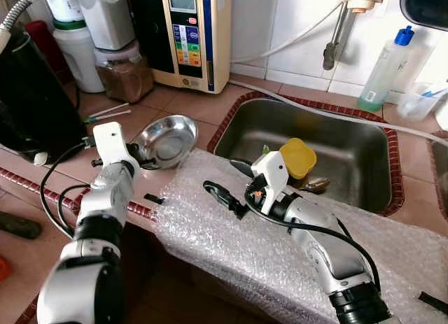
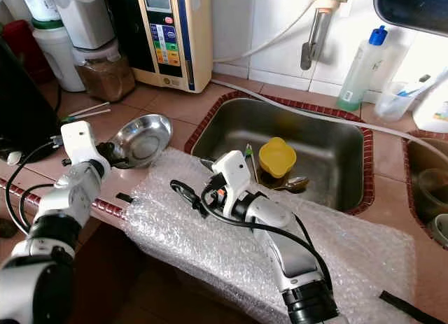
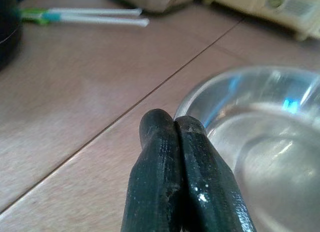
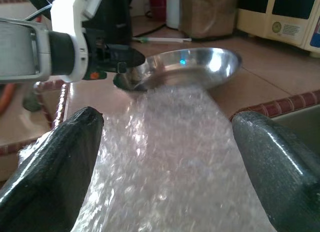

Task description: Kitchen organization

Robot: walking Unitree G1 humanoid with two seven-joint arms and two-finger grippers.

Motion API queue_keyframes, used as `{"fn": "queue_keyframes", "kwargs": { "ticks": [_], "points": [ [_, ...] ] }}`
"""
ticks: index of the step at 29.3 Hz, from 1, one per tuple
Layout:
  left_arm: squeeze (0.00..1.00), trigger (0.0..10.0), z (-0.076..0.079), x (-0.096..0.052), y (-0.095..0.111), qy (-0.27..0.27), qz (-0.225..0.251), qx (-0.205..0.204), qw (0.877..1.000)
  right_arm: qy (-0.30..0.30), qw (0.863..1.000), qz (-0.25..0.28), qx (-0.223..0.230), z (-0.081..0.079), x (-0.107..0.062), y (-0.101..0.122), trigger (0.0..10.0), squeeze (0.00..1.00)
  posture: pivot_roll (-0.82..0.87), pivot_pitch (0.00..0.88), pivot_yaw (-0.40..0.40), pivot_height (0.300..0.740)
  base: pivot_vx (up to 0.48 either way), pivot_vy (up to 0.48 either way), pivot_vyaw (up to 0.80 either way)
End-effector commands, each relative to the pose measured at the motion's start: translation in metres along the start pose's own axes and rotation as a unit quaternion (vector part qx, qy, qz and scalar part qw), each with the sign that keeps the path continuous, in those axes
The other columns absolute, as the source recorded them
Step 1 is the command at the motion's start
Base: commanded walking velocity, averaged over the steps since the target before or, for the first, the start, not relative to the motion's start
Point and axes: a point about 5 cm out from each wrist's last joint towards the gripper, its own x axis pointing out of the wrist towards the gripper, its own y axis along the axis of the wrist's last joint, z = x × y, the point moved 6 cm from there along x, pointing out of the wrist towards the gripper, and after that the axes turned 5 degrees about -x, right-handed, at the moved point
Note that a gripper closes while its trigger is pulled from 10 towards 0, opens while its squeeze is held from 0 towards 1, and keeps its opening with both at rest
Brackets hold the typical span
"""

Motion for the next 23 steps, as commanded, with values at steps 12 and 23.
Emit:
{"fn": "queue_keyframes", "kwargs": {
  "ticks": [12, 23],
  "points": [
    [0.0, 0.0, 0.022, -0.016, 0.034, -0.041, 0.117, -0.016, 0.992, -0.107, 0.994, 0.009, 0.021, 0.045, 0.017, 0.011, 10.0, 0.22, 0.07, 0.0, 0.0, 0.74, 0.0, 0.0, 0.0],
    [1.0, 10.0, 0.013, -0.013, 0.034, -0.006, 0.103, -0.009, 0.995, -0.117, 0.992, -0.01, 0.036, 0.049, 0.022, 0.0, 10.0, 0.0, 0.07, 0.0, -0.01, 0.74, 0.0, 0.0, 0.0]
  ]
}}
